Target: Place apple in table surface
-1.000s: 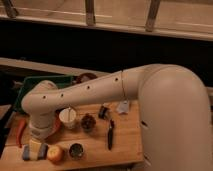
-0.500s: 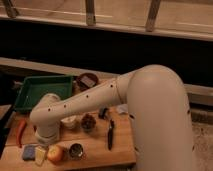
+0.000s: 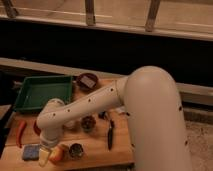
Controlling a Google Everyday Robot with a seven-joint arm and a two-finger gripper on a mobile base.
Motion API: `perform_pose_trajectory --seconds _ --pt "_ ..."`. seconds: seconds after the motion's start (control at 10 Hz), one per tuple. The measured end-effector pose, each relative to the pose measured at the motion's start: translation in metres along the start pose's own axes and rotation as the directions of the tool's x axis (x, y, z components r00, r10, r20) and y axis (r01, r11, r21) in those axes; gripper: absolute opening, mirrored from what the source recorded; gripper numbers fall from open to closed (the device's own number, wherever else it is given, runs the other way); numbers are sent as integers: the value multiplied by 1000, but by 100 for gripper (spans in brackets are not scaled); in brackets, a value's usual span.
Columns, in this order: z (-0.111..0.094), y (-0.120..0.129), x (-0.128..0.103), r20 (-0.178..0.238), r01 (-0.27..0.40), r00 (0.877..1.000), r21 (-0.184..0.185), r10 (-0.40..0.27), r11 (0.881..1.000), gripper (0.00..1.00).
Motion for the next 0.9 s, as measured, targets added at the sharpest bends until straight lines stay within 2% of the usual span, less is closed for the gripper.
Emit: perform_pose_trajectory --seconds 0.3,0.5,0.6,0.9 --pt "19 -8 7 -45 -43 998 4 44 999 78" --pt "20 -10 14 -73 -58 996 14 59 998 77" --pt "21 -10 15 -80 -61 995 18 62 998 73" --pt "14 -11 19 -76 -73 994 34 75 997 45"
